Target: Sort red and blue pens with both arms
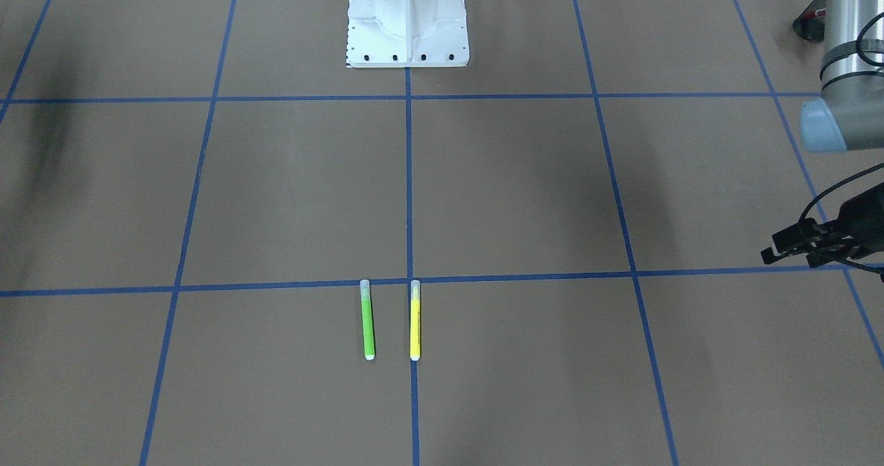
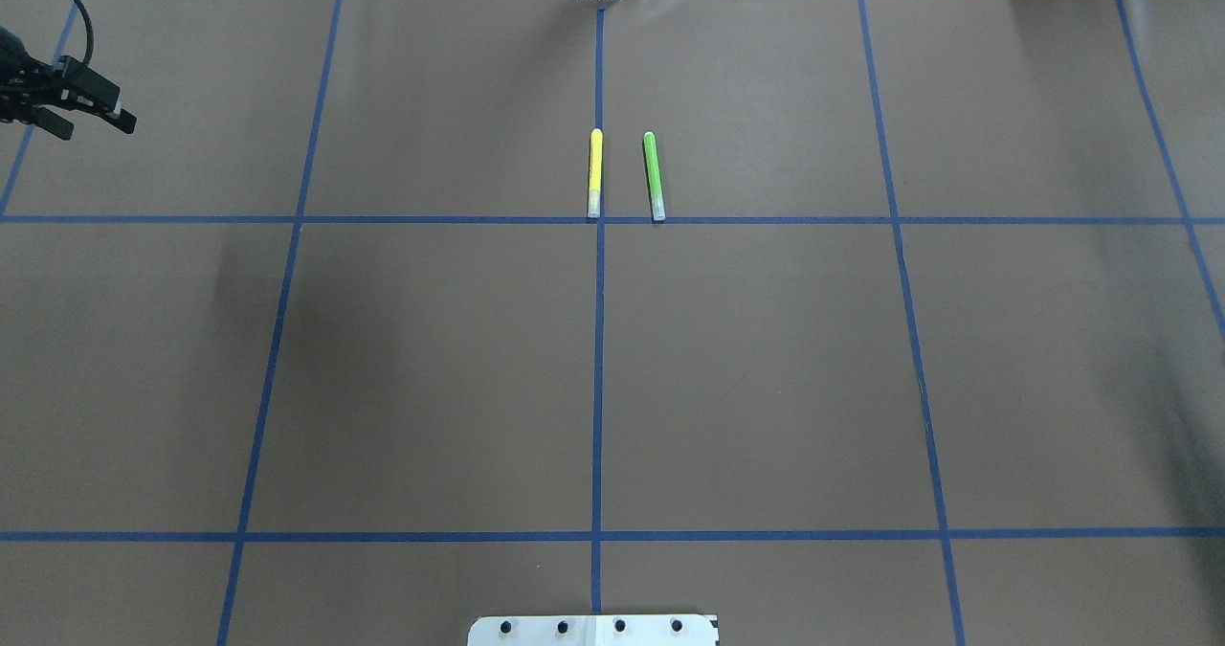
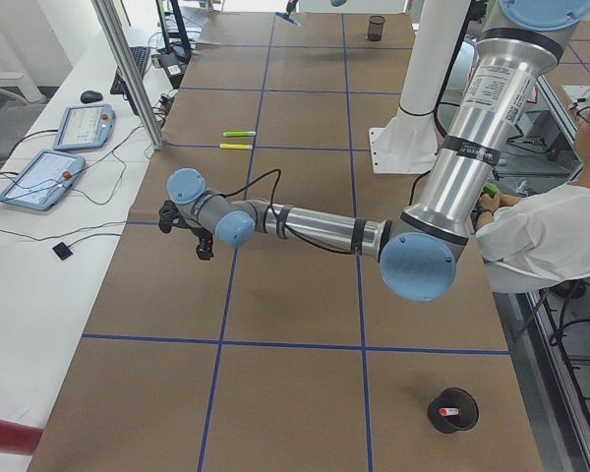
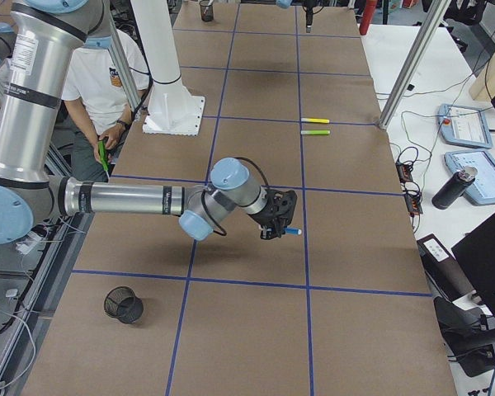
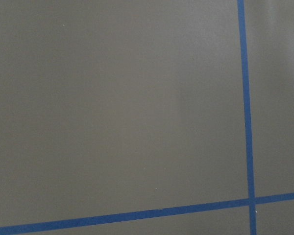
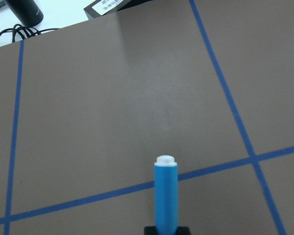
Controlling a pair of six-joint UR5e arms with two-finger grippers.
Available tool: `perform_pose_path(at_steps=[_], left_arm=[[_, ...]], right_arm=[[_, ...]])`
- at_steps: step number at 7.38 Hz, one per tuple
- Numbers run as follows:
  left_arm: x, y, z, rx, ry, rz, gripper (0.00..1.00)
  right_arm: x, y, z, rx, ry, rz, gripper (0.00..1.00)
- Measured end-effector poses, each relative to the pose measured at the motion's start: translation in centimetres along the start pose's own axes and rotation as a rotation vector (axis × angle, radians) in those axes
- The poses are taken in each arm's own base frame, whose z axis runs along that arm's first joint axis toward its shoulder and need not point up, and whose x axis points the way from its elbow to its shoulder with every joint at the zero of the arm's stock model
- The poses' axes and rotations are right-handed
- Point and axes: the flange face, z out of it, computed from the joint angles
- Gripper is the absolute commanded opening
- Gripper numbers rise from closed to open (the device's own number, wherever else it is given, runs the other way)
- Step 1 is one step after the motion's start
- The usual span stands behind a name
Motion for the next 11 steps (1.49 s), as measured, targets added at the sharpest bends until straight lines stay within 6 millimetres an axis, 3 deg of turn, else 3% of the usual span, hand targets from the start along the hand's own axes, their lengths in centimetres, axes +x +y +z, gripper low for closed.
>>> perform_pose_path(at_steps=[2, 4, 5, 7, 9, 11], left_arm=[[0.7, -0.3, -0.3, 0.007, 0.005, -0.015, 0.92], [1.2, -0.5, -0.4, 0.009, 0.008, -0.019, 0.92], [1.4, -0.5, -0.4, 0.010, 0.009, -0.018, 0.92], [1.5, -0.6, -0.4, 0.011, 0.010, -0.016, 0.92], [1.5, -0.6, -0.4, 0.012, 0.010, -0.016, 0.92], [1.6, -0.6, -0.5, 0.012, 0.011, -0.016, 0.92]], right_arm=[[8.1, 4.4, -6.2, 0.074, -0.066, 0.048, 0.00], [15.7, 11.9, -10.4, 0.157, -0.117, 0.022, 0.00], [18.5, 15.5, -11.8, 0.193, -0.131, -0.016, 0.00], [22.0, 21.3, -13.8, 0.257, -0.154, -0.087, 0.00], [23.3, 27.0, -15.0, 0.321, -0.150, -0.150, 0.00], [23.8, 30.2, -14.9, 0.345, -0.147, -0.184, 0.00]])
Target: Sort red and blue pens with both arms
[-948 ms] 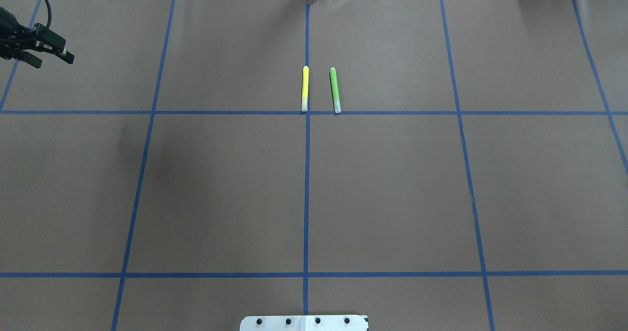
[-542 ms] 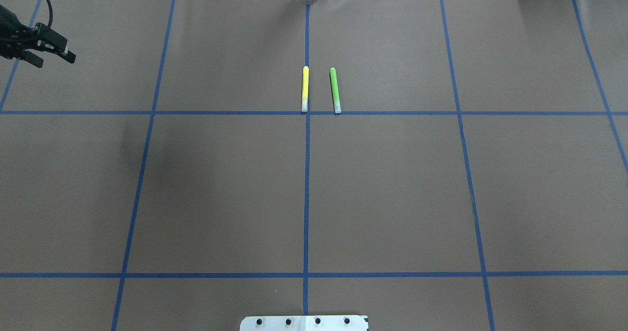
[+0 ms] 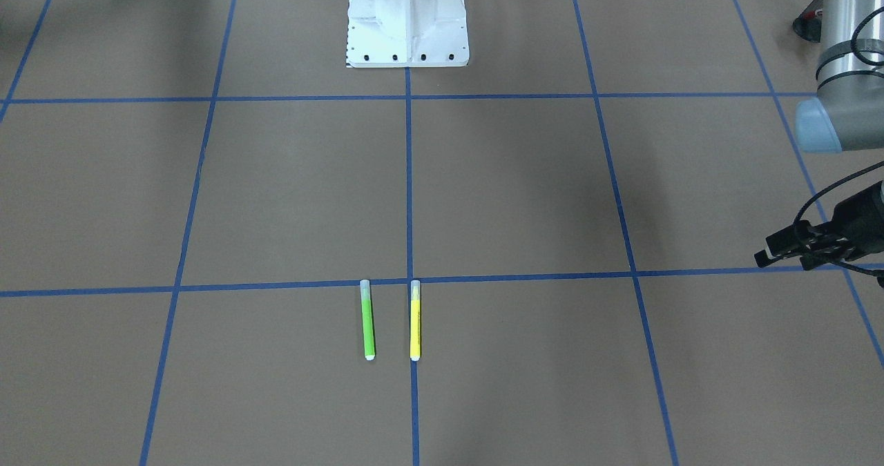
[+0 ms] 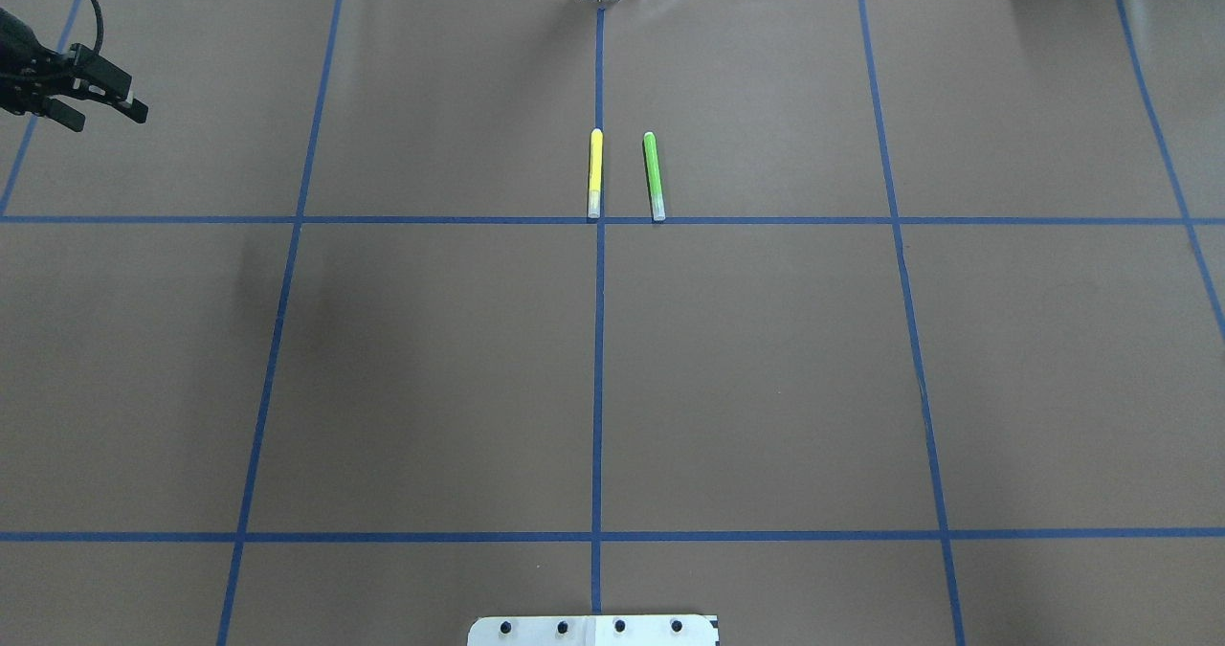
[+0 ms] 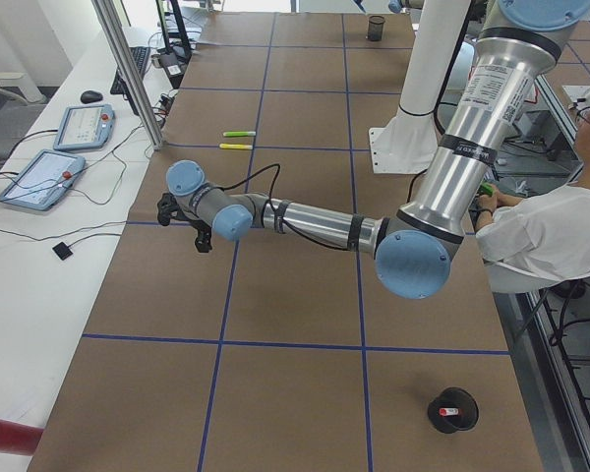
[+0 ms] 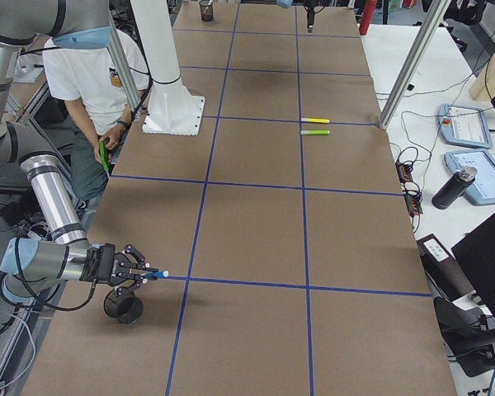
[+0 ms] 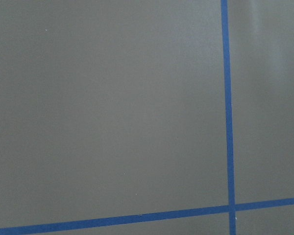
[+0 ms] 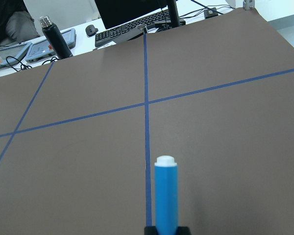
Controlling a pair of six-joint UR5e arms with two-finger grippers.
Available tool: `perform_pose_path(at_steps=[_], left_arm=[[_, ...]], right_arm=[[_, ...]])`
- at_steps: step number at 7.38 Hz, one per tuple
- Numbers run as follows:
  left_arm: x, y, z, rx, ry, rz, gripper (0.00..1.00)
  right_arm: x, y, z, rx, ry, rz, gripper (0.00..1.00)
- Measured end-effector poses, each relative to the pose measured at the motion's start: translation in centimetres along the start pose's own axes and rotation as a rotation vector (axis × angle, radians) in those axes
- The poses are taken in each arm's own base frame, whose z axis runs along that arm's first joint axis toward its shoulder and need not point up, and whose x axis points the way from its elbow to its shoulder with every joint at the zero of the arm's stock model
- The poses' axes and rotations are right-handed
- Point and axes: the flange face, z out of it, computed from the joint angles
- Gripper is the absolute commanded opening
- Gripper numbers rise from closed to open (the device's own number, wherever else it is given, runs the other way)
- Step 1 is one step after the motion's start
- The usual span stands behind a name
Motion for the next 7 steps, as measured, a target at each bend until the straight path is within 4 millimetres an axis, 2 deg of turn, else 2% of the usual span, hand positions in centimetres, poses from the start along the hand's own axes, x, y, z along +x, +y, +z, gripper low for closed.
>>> perform_pose_path(at_steps=[2, 3, 7], left_arm=[[0.1, 0.0, -0.1, 0.002, -0.001, 0.001, 0.92], [0.1, 0.0, -0.1, 0.003, -0.001, -0.001, 0.92], [0.5, 0.0, -0.1, 0.009, -0.003, -0.010, 0.92]], right_arm=[[0.9, 3.1, -0.1, 0.007, 0.024, -0.036, 0.00], [1.2, 3.9, -0.2, 0.010, 0.033, -0.050, 0.00], [1.4, 4.2, -0.1, 0.009, 0.039, -0.083, 0.00]])
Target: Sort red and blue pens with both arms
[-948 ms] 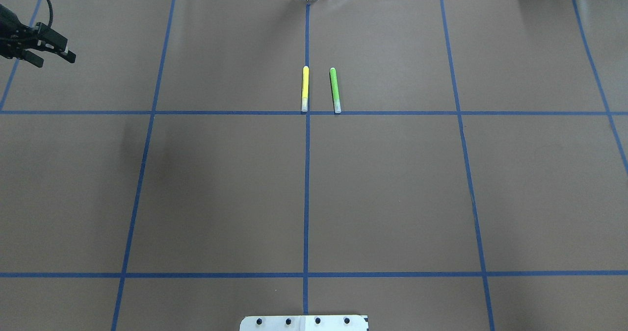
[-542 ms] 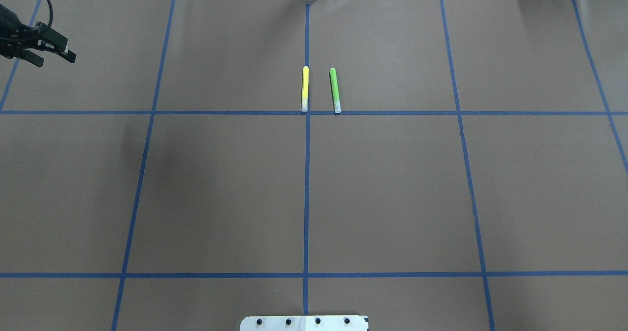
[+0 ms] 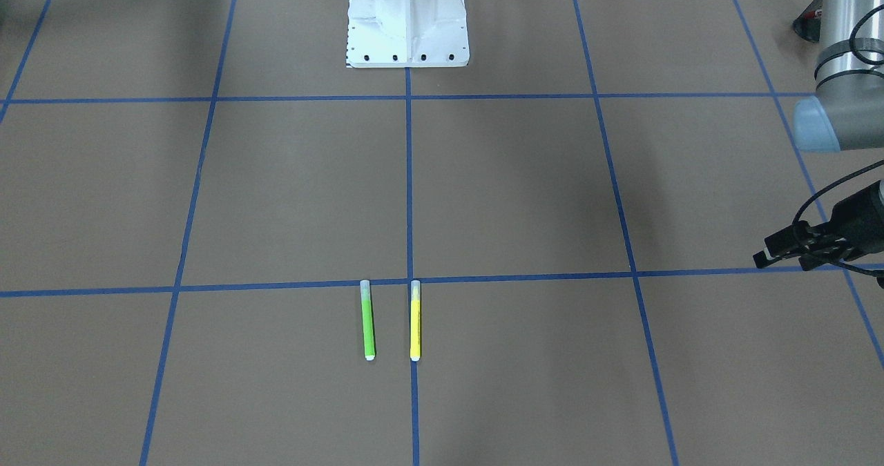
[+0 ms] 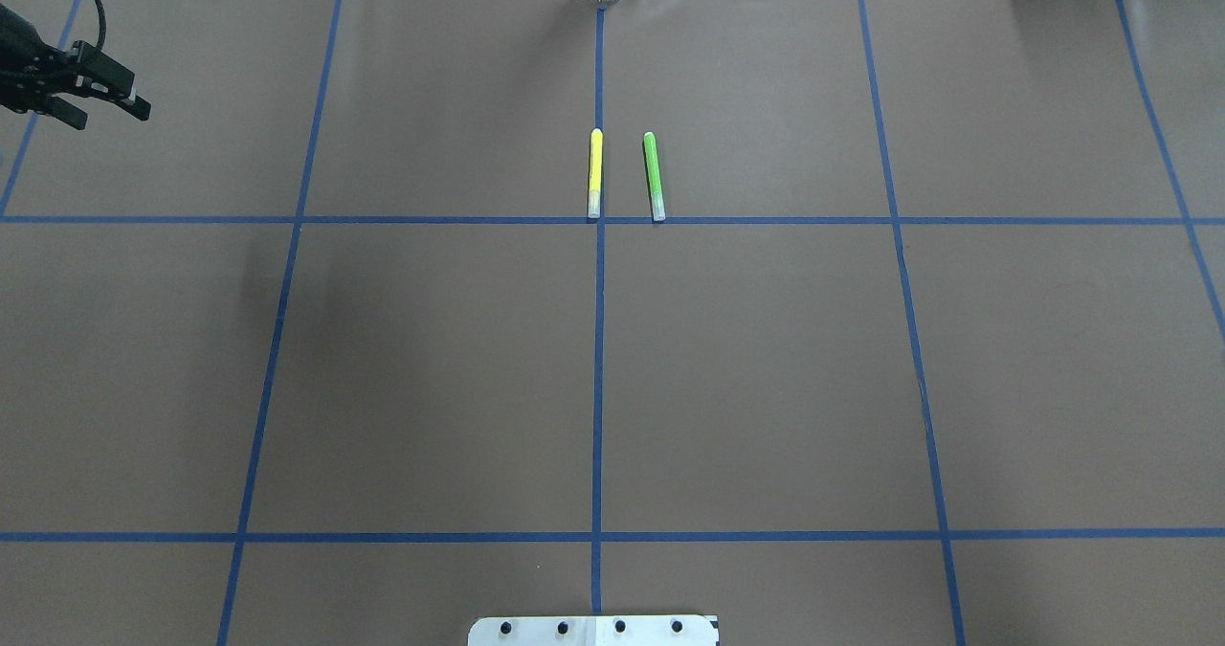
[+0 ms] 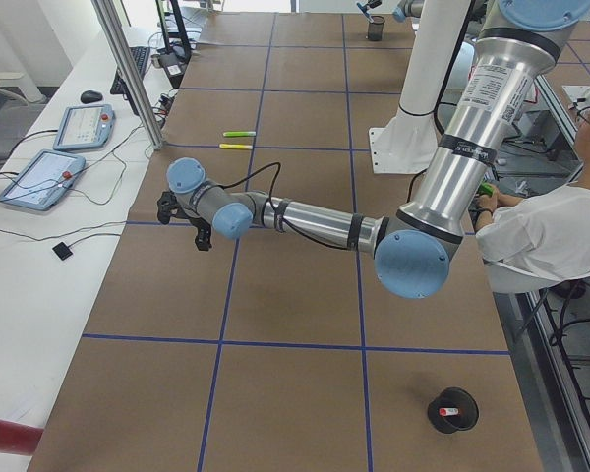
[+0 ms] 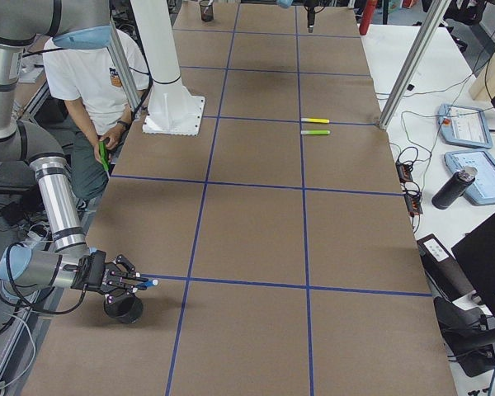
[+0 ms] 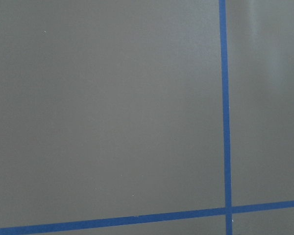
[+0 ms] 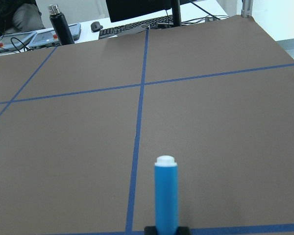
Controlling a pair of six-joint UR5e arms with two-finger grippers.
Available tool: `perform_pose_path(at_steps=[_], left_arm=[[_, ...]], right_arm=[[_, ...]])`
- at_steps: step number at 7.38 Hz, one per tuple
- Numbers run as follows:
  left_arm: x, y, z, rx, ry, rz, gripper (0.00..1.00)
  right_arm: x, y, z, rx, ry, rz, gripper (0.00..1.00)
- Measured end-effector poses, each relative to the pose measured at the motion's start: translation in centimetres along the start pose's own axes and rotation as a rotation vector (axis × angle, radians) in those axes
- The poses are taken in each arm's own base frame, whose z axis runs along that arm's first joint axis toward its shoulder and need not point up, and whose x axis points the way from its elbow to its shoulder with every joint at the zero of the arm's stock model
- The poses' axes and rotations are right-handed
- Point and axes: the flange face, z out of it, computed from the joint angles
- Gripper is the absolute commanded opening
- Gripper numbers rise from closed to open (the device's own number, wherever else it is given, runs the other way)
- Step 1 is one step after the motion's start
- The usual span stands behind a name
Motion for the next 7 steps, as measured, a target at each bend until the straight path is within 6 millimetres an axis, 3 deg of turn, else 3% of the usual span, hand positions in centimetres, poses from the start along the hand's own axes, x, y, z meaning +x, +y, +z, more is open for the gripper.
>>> perform_pose_path(at_steps=[4, 7], left_arm=[[-0.2, 0.2, 0.2, -0.002, -0.001, -0.002, 0.92], [0.3, 0.5, -0.1, 0.004, 0.004, -0.010, 0.92]], right_arm=[[0.6, -1.7, 0.4, -0.009, 0.020, -0.055, 0.00], [1.0, -0.4, 0.2, -0.042, 0.076, -0.114, 0.00]])
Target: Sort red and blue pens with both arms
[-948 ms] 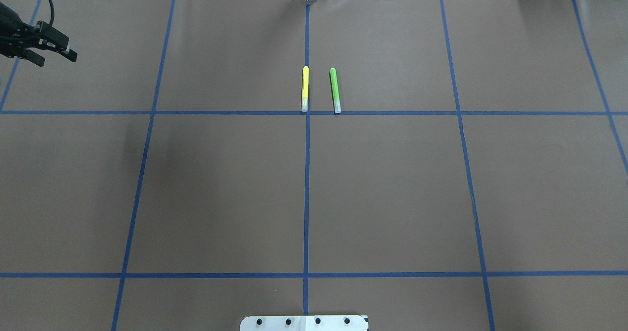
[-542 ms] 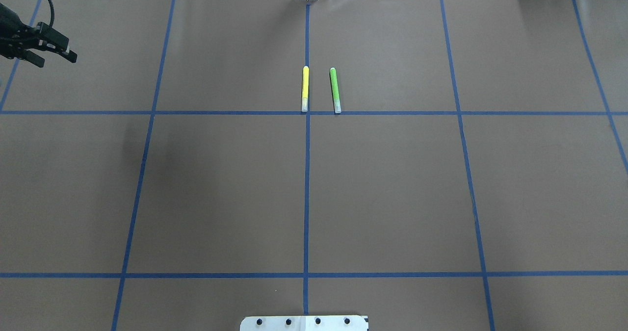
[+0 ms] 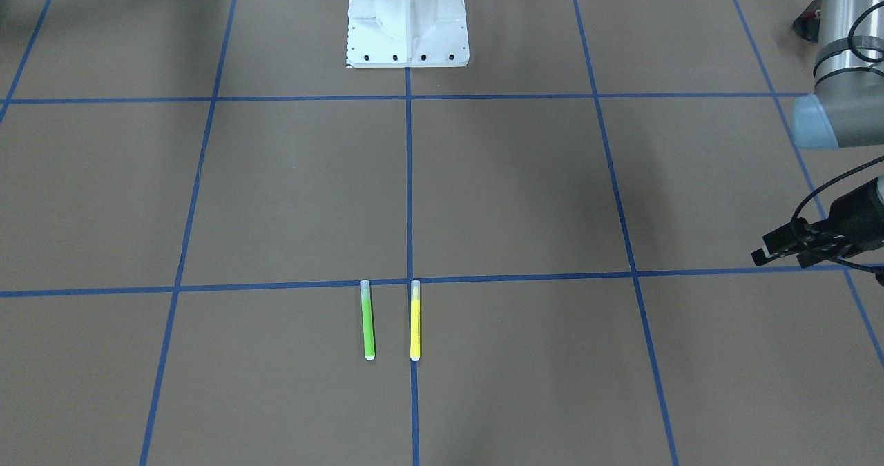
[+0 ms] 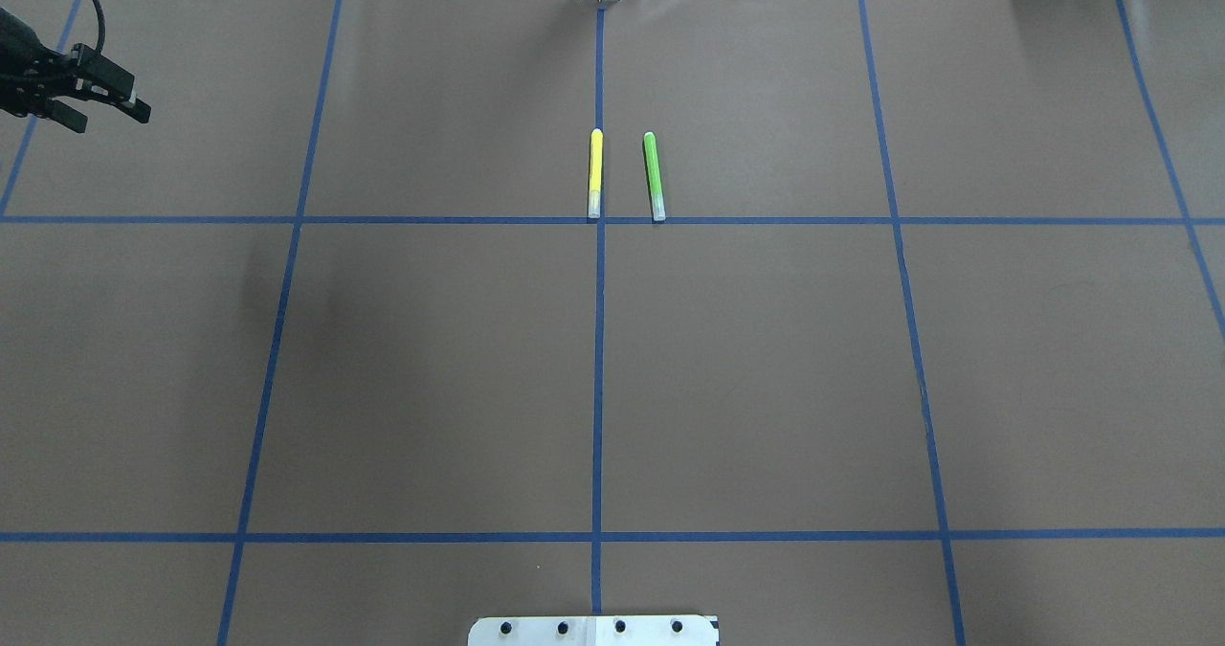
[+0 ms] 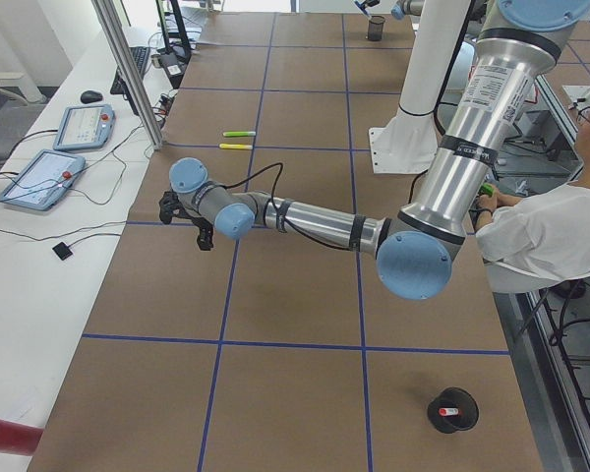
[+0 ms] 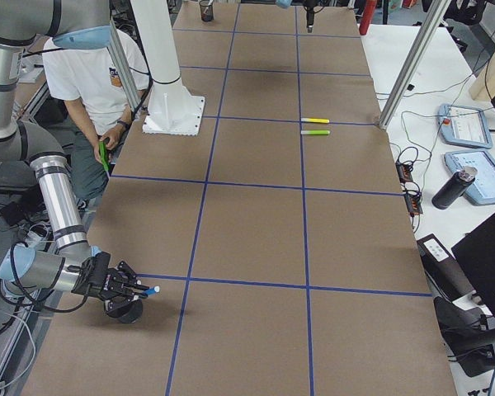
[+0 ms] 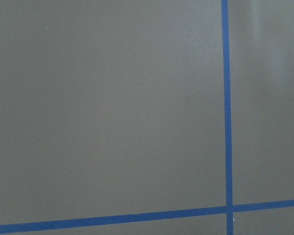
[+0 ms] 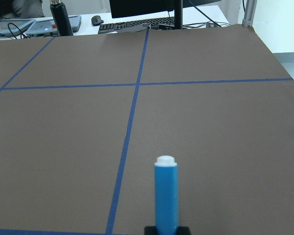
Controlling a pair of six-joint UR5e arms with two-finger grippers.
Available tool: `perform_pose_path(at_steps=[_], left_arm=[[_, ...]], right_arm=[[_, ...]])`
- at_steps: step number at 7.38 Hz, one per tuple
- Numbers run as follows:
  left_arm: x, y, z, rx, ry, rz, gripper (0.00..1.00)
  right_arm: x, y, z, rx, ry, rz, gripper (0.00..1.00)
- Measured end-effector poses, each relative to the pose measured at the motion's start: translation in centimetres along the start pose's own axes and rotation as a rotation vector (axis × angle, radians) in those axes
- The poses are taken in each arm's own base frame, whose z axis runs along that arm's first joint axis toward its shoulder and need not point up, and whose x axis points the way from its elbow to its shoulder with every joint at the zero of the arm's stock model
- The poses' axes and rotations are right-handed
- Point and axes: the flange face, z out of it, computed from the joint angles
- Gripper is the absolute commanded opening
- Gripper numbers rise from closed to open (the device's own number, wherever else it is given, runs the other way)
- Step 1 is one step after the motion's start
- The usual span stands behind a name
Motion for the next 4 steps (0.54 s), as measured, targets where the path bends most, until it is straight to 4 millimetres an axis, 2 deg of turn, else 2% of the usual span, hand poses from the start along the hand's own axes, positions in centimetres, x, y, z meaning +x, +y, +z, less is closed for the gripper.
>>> perform_pose_path(at_steps=[2, 4], left_arm=[[0.7, 0.2, -0.3, 0.006, 0.006, -0.004, 0.92], [1.3, 0.3, -0.6, 0.012, 0.010, -0.005, 0.92]], right_arm=[[-0.9, 1.9, -0.7, -0.021, 0.017, 0.020, 0.00], [-1.1, 2.6, -0.9, -0.032, 0.044, 0.021, 0.00]])
